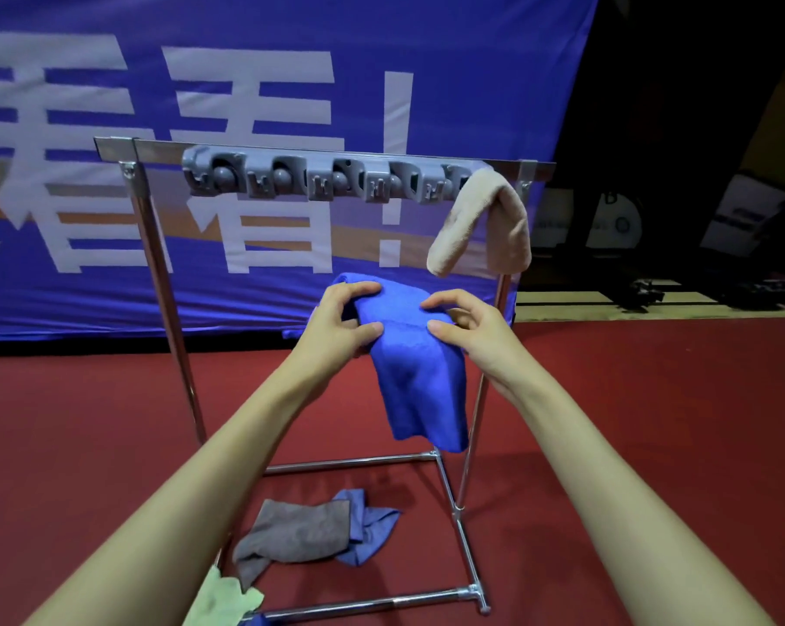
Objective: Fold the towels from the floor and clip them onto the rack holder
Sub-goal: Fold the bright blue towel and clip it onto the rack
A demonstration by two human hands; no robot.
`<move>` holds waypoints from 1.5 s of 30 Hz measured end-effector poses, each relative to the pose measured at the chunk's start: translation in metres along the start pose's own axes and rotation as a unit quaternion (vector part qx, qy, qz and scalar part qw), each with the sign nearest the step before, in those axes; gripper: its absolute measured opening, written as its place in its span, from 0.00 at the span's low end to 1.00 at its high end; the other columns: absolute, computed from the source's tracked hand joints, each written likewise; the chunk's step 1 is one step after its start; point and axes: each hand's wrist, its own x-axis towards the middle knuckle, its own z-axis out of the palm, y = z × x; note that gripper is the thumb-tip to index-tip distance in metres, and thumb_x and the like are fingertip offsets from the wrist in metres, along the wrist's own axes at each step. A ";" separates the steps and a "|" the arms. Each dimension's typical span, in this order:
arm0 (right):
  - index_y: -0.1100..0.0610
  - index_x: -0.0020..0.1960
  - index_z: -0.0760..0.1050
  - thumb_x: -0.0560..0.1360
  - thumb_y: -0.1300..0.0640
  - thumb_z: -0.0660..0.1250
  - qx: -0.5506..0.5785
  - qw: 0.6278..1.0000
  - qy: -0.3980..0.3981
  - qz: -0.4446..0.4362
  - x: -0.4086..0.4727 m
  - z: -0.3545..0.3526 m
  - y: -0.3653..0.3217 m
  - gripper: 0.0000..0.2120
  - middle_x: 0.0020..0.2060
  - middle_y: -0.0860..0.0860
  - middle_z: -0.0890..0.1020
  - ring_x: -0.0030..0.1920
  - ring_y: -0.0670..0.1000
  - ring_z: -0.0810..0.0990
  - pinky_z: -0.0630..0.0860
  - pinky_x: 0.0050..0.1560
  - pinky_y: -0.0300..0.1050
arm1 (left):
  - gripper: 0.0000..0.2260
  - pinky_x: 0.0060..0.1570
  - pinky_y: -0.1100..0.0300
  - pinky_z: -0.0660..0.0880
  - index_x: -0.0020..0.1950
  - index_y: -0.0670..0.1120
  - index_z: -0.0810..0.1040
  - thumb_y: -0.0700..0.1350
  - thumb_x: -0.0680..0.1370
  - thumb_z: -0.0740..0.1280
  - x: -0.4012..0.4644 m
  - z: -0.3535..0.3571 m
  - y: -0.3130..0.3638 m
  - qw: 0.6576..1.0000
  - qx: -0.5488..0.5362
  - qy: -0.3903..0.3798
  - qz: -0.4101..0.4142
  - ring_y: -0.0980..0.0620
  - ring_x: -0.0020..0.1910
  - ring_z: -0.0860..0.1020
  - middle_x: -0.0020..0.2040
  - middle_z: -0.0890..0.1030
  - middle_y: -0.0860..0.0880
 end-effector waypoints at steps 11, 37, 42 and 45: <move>0.52 0.57 0.77 0.72 0.49 0.70 -0.187 0.973 0.126 -0.042 -0.002 0.022 0.002 0.15 0.54 0.48 0.78 0.54 0.47 0.77 0.72 0.55 0.43 | 0.27 0.48 0.64 0.77 0.73 0.44 0.61 0.31 0.74 0.50 0.000 0.042 0.023 0.980 -0.157 -0.054 -0.108 0.54 0.43 0.81 0.45 0.78 0.45; 0.51 0.48 0.65 0.74 0.63 0.64 -0.241 0.956 0.123 -0.110 0.024 0.004 -0.027 0.11 0.41 0.47 0.80 0.48 0.54 0.80 0.75 0.48 0.53 | 0.11 0.41 0.57 0.67 0.58 0.57 0.79 0.51 0.76 0.66 0.031 0.015 0.031 0.873 0.460 0.117 0.114 0.48 0.55 0.78 0.50 0.84 0.52; 0.44 0.37 0.70 0.71 0.69 0.60 -0.285 0.946 0.091 -0.122 0.024 -0.008 -0.033 0.19 0.37 0.45 0.79 0.43 0.49 0.78 0.72 0.45 0.43 | 0.09 0.38 0.58 0.62 0.51 0.56 0.82 0.56 0.75 0.65 0.044 0.016 0.033 0.866 0.455 0.162 0.134 0.48 0.51 0.76 0.42 0.78 0.51; 0.55 0.41 0.81 0.70 0.72 0.59 -0.326 0.933 0.075 -0.135 0.031 -0.015 -0.032 0.16 0.44 0.50 0.82 0.49 0.51 0.79 0.72 0.53 0.43 | 0.07 0.37 0.57 0.64 0.46 0.55 0.81 0.55 0.74 0.67 0.053 0.018 0.036 0.880 0.416 0.178 0.146 0.50 0.49 0.73 0.40 0.69 0.53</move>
